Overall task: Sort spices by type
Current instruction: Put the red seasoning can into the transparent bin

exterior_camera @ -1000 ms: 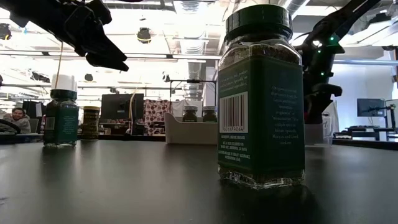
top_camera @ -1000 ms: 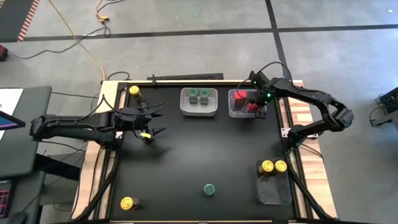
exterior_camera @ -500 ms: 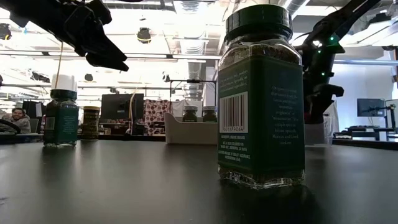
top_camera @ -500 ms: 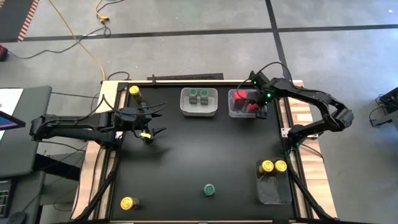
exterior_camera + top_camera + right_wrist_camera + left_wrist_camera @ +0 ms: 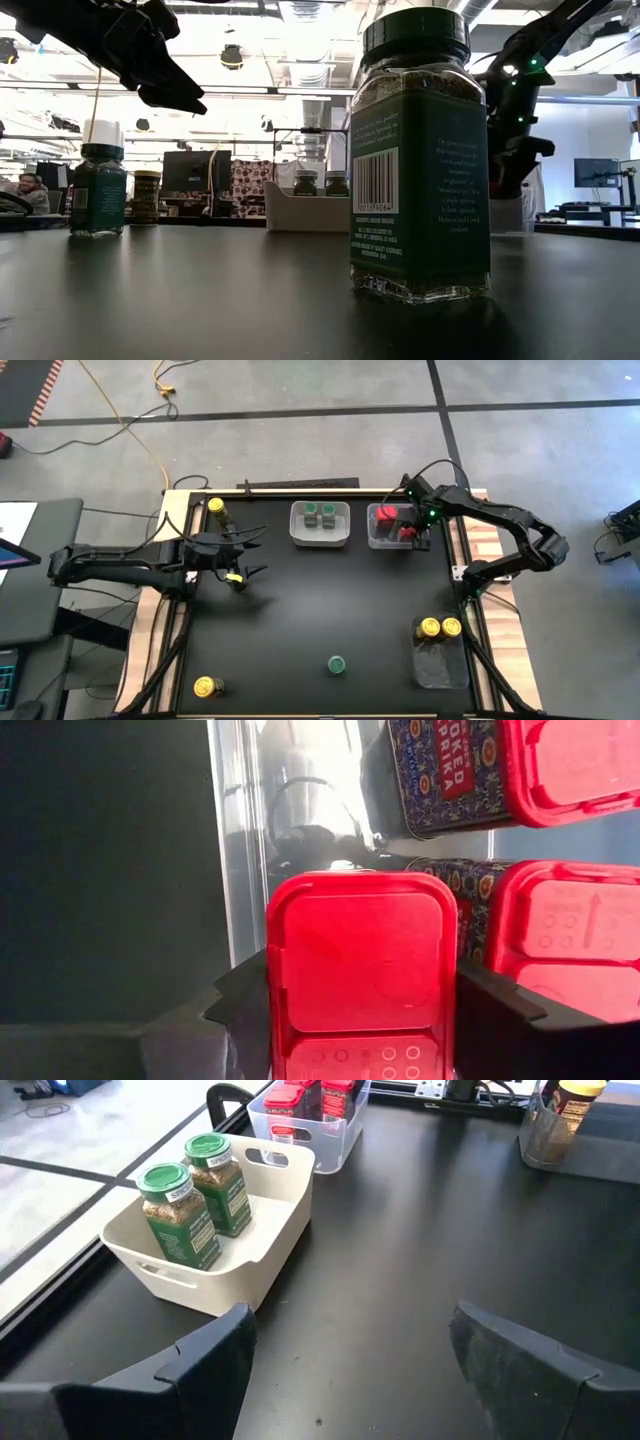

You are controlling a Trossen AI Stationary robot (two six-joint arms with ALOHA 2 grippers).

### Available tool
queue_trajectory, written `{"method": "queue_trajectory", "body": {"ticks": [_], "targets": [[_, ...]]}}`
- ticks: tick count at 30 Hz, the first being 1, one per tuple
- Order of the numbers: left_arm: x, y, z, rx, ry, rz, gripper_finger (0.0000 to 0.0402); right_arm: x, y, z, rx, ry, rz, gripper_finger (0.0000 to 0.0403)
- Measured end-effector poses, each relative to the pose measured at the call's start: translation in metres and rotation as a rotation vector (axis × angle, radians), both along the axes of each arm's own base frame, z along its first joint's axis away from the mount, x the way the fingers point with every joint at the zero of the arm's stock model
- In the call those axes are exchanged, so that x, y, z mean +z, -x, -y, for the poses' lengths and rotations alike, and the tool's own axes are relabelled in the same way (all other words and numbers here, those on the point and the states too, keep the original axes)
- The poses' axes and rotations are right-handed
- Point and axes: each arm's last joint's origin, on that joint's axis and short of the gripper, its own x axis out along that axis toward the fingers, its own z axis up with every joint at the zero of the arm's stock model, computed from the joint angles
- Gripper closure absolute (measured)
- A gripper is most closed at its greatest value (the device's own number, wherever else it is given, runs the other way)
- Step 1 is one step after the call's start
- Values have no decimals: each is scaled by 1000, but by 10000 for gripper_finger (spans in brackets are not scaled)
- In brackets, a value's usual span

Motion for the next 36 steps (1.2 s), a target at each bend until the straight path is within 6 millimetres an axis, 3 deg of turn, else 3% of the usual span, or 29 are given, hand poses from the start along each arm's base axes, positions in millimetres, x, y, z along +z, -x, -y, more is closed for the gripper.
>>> {"method": "queue_trajectory", "body": {"ticks": [9,36], "targets": [[0,0,0,0,0,0,82,0,0,0,0,-1,-1,123],[0,0,0,8,20,7,82,8,-1,0,-32,-23,-7,121]]}}
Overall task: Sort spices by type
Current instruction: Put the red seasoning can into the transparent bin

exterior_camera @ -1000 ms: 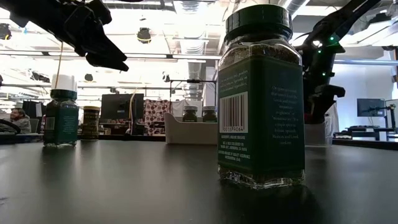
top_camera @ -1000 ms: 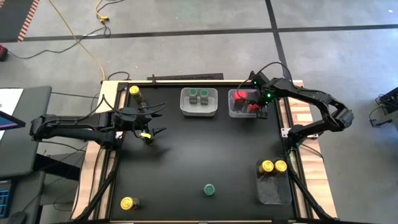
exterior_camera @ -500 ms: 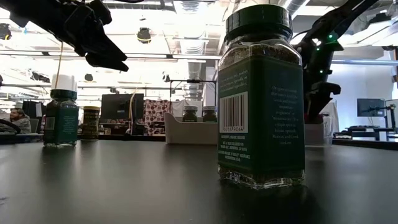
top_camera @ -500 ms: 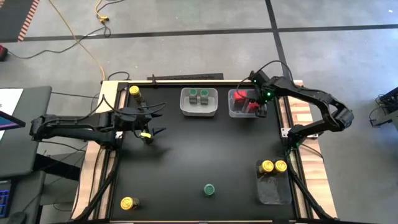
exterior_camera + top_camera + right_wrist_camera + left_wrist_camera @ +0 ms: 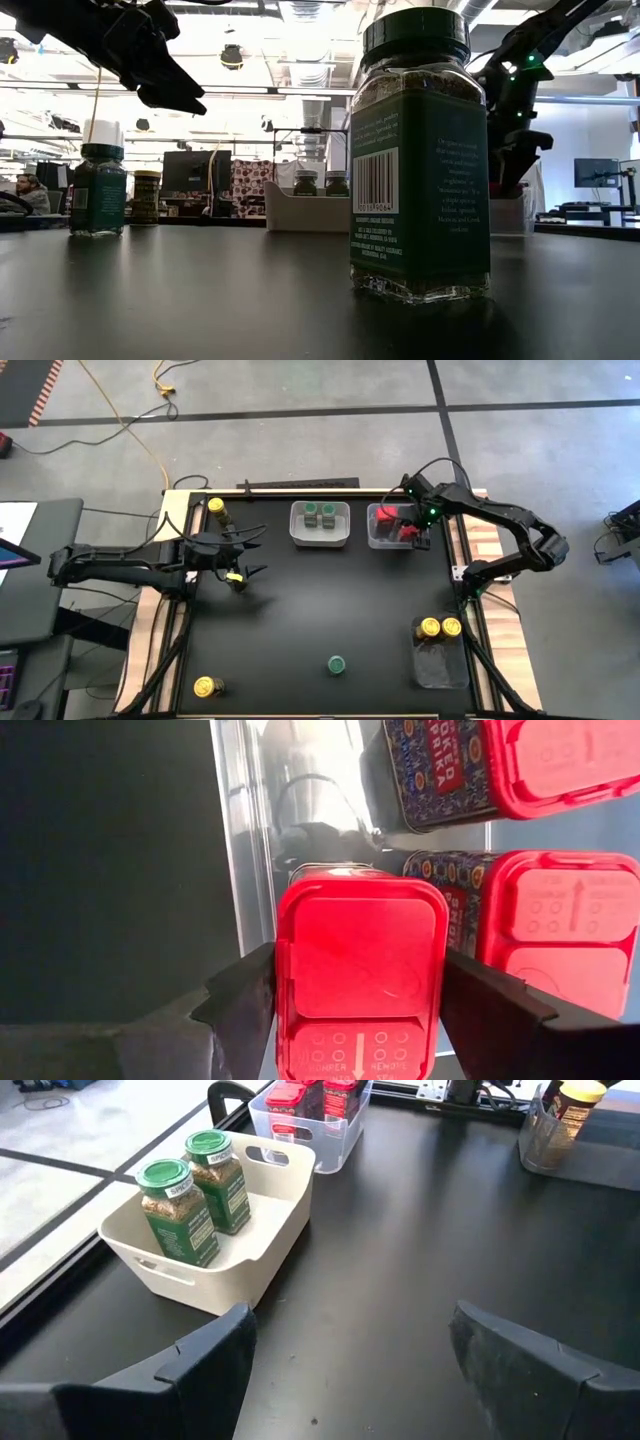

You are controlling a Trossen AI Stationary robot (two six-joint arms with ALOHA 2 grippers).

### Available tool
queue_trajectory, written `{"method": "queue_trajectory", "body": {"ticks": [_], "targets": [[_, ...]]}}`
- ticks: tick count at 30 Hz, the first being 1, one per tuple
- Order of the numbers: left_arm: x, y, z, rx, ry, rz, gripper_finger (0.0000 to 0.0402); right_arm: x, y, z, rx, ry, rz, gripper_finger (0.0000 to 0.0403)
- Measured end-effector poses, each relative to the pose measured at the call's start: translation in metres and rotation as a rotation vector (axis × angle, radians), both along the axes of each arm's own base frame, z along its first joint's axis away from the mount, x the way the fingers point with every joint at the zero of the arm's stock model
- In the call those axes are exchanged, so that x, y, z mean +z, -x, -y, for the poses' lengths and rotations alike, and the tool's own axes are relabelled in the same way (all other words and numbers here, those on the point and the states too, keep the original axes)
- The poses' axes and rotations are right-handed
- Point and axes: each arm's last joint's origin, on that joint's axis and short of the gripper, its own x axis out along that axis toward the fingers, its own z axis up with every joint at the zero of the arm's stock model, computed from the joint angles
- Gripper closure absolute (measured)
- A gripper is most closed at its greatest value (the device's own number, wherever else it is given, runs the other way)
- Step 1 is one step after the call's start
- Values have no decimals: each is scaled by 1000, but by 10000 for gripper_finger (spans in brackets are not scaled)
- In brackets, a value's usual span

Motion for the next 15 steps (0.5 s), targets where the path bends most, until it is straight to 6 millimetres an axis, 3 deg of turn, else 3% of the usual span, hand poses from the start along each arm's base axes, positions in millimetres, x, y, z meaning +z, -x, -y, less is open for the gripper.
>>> {"method": "queue_trajectory", "body": {"ticks": [15], "targets": [[0,0,0,7,16,5,82,0,0,0,1,0,0,115]]}}
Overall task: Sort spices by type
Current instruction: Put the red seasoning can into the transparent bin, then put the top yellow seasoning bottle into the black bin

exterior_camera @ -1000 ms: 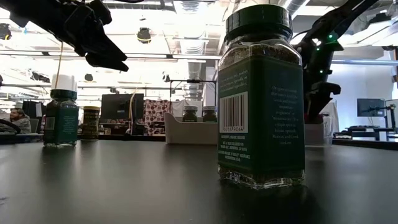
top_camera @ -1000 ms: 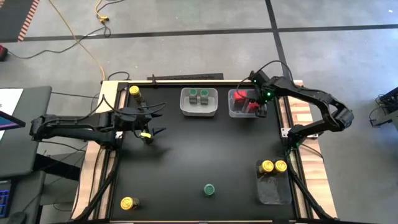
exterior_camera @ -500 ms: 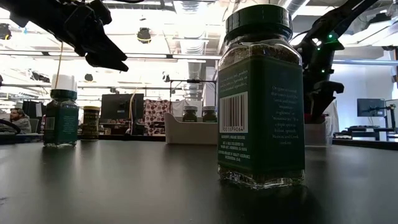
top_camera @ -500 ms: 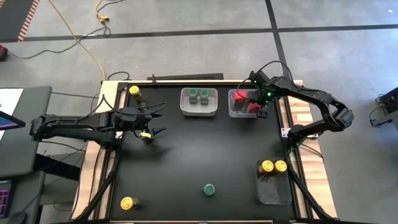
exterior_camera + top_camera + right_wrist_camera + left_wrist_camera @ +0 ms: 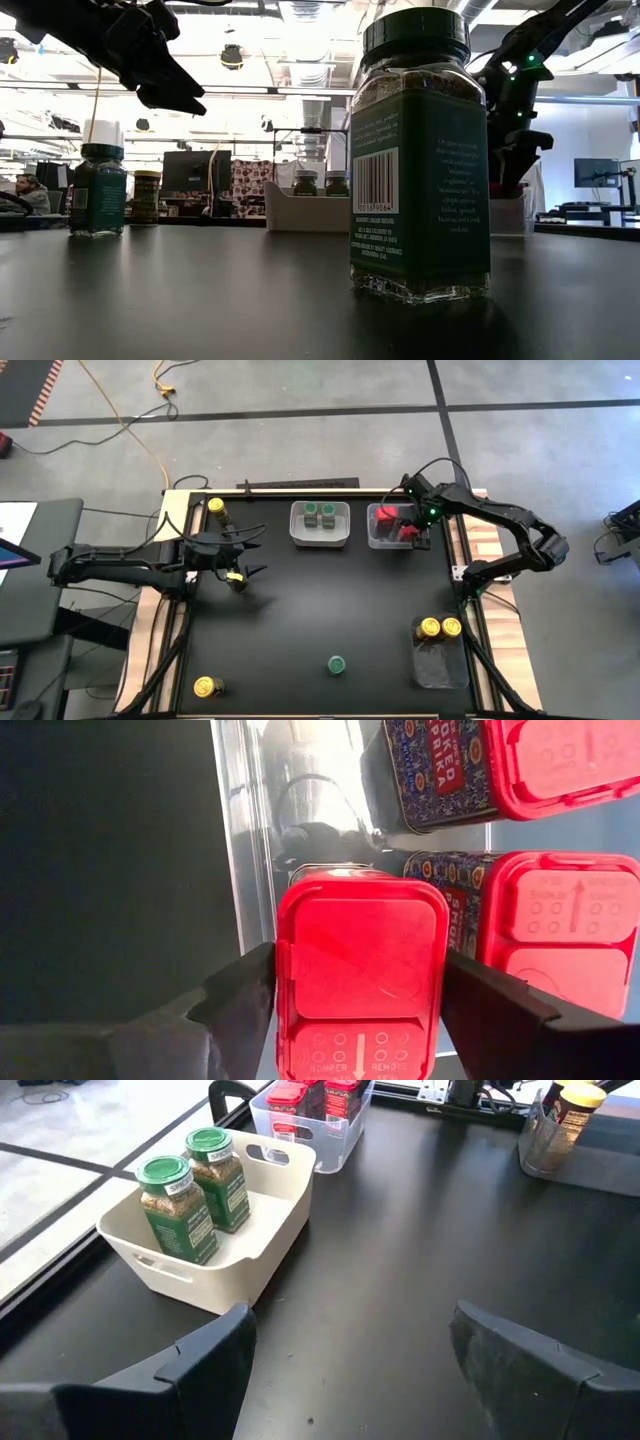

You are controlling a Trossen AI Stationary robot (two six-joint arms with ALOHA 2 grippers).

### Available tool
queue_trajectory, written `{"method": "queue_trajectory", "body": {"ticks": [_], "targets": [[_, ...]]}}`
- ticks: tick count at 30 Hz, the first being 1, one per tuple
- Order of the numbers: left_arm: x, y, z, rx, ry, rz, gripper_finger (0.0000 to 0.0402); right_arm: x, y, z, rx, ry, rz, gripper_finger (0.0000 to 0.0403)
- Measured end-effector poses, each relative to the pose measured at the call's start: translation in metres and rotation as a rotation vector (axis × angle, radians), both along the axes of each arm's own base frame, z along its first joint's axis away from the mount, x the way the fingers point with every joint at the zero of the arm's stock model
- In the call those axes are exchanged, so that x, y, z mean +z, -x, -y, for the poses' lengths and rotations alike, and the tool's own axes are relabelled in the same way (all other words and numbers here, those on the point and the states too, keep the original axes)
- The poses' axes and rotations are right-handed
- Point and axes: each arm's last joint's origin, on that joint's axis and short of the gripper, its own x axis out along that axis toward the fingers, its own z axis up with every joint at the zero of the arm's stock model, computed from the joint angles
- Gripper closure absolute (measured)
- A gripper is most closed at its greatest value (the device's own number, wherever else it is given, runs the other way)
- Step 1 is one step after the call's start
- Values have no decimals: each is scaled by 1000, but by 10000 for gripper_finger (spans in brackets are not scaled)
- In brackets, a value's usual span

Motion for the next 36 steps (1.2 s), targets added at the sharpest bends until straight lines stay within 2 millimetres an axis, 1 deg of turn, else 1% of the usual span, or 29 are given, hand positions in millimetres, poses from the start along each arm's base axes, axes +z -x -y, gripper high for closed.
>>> {"method": "queue_trajectory", "body": {"ticks": [10,15,20,26,28,31,33,36], "targets": [[0,0,0,5,10,4,82,0,-3,-2,10,0,1,40],[0,0,0,9,20,7,82,3,-5,-4,22,-7,-4,20],[0,0,0,10,23,8,82,20,-7,-2,17,-7,-3,17],[0,0,0,11,26,9,82,53,-7,-1,-26,-39,-18,17],[0,0,0,12,26,9,82,66,-7,-2,-76,-52,-13,17],[0,0,0,19,44,15,82,82,-7,-1,-240,-72,26,17],[0,0,0,37,85,29,82,89,-9,1,-385,-85,77,17],[0,0,0,60,137,47,82,94,-14,3,-572,-111,179,17]]}}
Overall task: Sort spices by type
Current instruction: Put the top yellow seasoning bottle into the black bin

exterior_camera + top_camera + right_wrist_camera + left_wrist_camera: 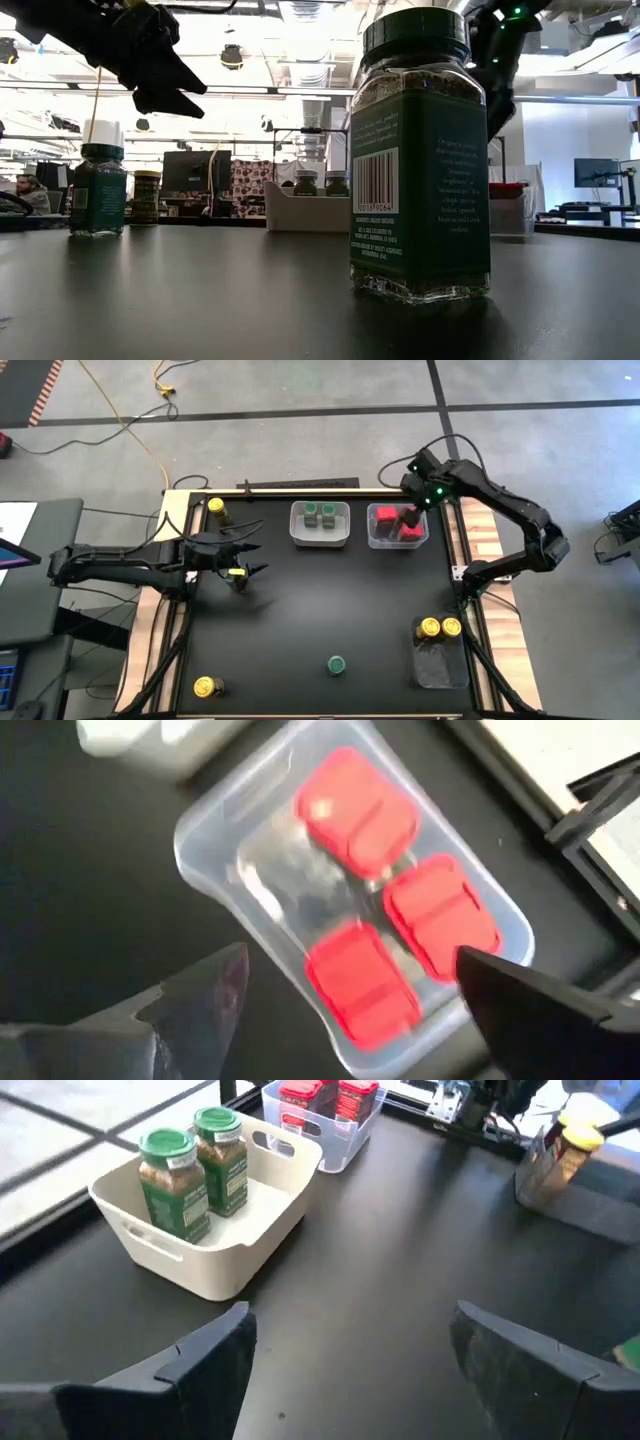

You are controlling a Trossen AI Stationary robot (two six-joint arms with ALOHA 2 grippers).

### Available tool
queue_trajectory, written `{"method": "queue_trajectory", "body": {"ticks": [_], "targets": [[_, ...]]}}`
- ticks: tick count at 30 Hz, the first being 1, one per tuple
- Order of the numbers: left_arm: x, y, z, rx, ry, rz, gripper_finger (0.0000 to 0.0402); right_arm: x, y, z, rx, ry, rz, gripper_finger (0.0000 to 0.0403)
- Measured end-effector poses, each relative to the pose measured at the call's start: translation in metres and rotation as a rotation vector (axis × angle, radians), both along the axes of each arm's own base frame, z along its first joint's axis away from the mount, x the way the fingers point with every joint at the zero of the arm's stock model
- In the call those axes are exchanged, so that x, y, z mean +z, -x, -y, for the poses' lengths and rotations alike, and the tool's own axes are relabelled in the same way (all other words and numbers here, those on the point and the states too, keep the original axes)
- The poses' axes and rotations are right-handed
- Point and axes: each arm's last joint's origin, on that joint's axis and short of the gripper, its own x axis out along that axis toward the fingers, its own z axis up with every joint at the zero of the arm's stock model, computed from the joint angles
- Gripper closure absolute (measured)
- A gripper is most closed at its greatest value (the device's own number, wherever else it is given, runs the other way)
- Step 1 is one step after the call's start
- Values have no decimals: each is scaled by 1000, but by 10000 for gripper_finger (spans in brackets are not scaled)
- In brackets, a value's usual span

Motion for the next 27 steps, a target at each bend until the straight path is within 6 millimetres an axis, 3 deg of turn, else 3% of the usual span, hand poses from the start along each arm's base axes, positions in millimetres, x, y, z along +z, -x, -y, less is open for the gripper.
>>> {"method": "queue_trajectory", "body": {"ticks": [5,12,23,27], "targets": [[0,0,0,14,32,11,82,1,-16,-15,-54,37,143,17],[0,0,0,12,25,9,82,-5,-55,-60,34,123,369,17],[0,0,-1,42,16,9,82,3,-86,-124,13,353,452,17],[0,0,-1,46,24,12,82,-6,-90,-144,28,424,433,17]]}}
